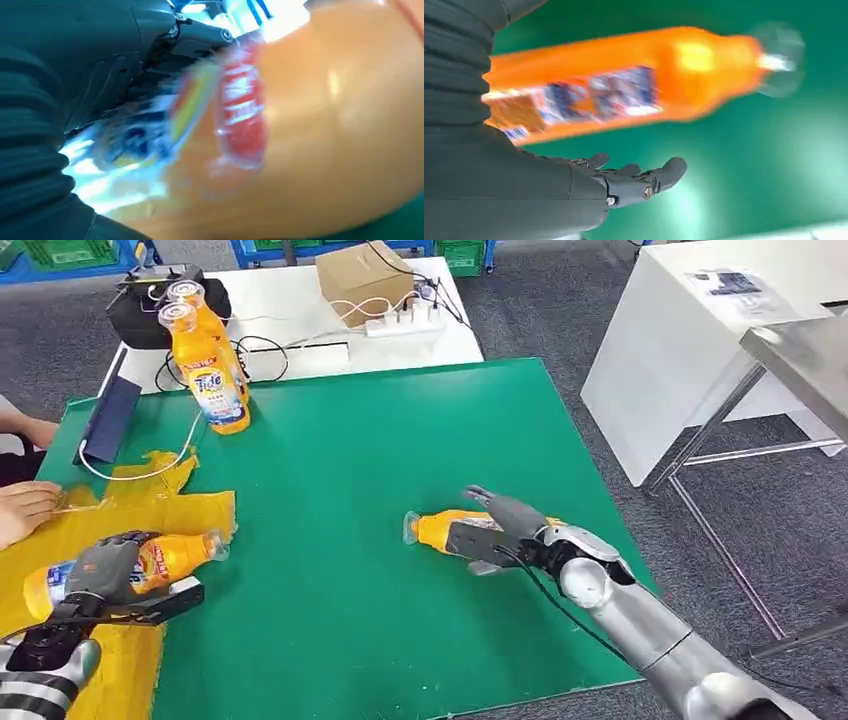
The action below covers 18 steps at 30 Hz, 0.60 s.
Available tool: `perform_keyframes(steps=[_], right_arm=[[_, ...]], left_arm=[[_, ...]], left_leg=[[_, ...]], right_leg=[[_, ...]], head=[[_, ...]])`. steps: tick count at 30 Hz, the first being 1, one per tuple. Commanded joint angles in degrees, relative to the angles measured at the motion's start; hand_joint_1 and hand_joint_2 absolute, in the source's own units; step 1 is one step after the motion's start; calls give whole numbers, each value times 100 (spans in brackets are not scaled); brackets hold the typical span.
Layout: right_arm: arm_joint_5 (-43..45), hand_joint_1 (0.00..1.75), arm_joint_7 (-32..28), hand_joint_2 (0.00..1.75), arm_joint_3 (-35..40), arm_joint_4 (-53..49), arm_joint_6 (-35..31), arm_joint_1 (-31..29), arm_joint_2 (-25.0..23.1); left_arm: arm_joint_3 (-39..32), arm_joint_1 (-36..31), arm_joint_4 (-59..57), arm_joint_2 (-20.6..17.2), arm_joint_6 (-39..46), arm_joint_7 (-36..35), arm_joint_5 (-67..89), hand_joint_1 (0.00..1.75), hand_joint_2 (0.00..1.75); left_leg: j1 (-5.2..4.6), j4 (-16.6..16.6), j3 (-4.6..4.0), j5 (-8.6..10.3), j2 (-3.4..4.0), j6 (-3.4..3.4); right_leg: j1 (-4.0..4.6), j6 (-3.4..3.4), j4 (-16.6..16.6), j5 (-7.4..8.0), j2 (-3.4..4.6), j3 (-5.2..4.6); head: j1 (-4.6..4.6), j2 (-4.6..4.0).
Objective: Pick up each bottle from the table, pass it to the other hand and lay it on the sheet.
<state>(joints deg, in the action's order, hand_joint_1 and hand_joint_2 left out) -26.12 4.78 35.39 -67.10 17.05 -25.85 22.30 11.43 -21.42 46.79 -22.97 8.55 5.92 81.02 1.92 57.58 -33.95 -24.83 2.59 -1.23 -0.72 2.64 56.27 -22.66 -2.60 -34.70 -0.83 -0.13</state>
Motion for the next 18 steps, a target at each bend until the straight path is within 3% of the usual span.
perform_keyframes(steps=[1,12,15,16,17,18], right_arm=[[-216,0,-25,175,350,1181,-39,-385,202],[-793,0,11,175,621,1785,95,-482,182],[-1326,0,71,175,1005,2105,201,-371,286],[-1441,9,-30,175,1126,2208,251,-243,373],[-1462,175,-143,175,1174,2238,286,-120,456],[-1490,175,-229,175,1233,2228,339,-29,548]], left_arm=[[788,-332,-735,140,-20,10,-307,0,175],[1025,-678,-1033,286,58,67,-340,0,175],[1195,-1104,-1357,558,37,98,-259,0,175],[1296,-1333,-1535,706,23,119,-211,0,175],[1348,-1474,-1649,800,18,130,-203,0,175],[1383,-1576,-1714,867,18,172,-215,0,175]], left_leg=[[-10,-11,20,4,-29,22],[-13,-12,20,17,-32,30],[-11,-14,23,18,-41,30],[-8,-8,17,22,-56,25],[-8,-12,20,24,-68,29],[-5,-9,19,27,-74,23]], right_leg=[[-11,-8,-7,4,15,19],[-14,-6,-9,6,16,21],[-12,-5,-12,5,8,28],[-9,-1,-11,3,-19,29],[-8,-3,-16,3,-22,35],[-5,1,-18,2,-44,36]], head=[[2,0],[2,0],[2,0],[2,0],[2,0],[2,0]])
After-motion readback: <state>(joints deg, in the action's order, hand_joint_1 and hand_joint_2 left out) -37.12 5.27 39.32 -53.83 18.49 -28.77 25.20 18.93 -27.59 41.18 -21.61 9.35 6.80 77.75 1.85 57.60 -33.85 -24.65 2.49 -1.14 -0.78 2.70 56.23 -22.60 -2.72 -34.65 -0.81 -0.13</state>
